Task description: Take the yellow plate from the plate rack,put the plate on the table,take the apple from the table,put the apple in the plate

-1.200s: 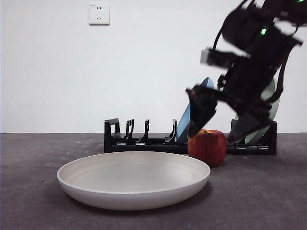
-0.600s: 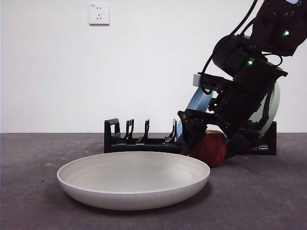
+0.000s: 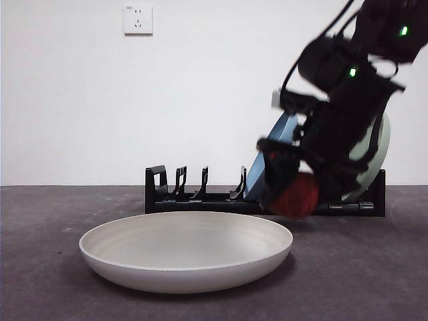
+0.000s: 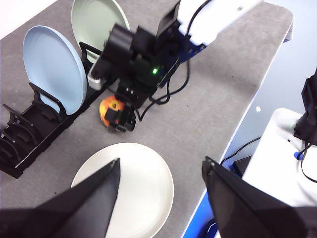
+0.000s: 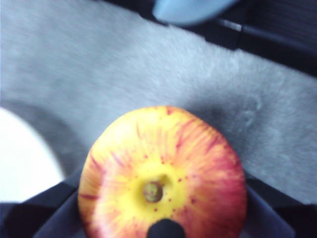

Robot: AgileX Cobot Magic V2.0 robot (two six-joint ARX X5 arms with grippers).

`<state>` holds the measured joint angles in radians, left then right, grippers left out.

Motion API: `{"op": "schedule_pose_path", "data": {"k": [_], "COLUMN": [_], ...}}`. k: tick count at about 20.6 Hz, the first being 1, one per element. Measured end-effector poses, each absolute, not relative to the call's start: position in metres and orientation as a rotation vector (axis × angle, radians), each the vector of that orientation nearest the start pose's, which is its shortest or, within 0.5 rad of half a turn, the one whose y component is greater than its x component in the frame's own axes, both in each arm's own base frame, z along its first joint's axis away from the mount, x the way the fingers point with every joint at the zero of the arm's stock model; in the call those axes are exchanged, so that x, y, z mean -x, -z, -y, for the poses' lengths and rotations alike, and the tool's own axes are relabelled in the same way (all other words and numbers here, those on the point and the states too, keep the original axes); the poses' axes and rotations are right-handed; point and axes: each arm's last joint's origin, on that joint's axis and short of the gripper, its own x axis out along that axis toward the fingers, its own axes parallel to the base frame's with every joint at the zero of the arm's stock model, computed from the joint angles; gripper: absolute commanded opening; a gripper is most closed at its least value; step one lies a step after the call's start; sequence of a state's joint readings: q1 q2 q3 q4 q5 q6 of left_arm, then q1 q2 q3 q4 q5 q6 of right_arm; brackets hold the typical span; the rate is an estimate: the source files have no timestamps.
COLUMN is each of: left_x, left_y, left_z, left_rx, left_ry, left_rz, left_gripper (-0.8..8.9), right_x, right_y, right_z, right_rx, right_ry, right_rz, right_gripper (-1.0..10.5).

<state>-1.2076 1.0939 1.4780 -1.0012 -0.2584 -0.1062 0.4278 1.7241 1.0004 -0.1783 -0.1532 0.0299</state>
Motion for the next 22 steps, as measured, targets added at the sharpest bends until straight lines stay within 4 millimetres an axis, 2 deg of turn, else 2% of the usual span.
{"op": "schedule_pose_path", "data": {"k": [5, 8, 11, 15, 19, 22], "left_x": [-0.071, -0.071, -0.071, -0.071, -0.071, -0.071], "left_y": [-0.43, -0.43, -0.43, -0.43, -0.43, -0.429], "left_z": [0.167, 0.167, 0.167, 0.167, 0.167, 0.166], "left_rx": [-0.332, -0.332, -0.332, -0.333, -0.334, -0.345], "left_ry": [0.888, 0.888, 0.888, 0.888, 0.887, 0.886], "left_rz": [-0.522, -0.522, -0.522, -0.523, -0.525, -0.536], "left_gripper": [2.8, 2.8, 2.8, 2.8, 2.8, 2.8], "right_x": [-0.277, -0.254, -0.233, -0.216, -0.217, -0.218], "right_y": [-0.227, -0.239, -0.227, -0.194, -0.162, -0.153], "right_z": [-0.16, -0.187, -0.219, -0.253, -0.265, -0.266], "right_rx": [0.112, 0.146, 0.201, 0.283, 0.349, 0.362], "right_ry": [-0.617, -0.728, -0.835, -0.923, -0.881, -0.865], "right_rz": [-0.788, -0.745, -0.784, -0.874, -0.939, -0.957], "right_gripper": [-0.2, -0.2, -0.2, -0.2, -0.2, -0.2]}}
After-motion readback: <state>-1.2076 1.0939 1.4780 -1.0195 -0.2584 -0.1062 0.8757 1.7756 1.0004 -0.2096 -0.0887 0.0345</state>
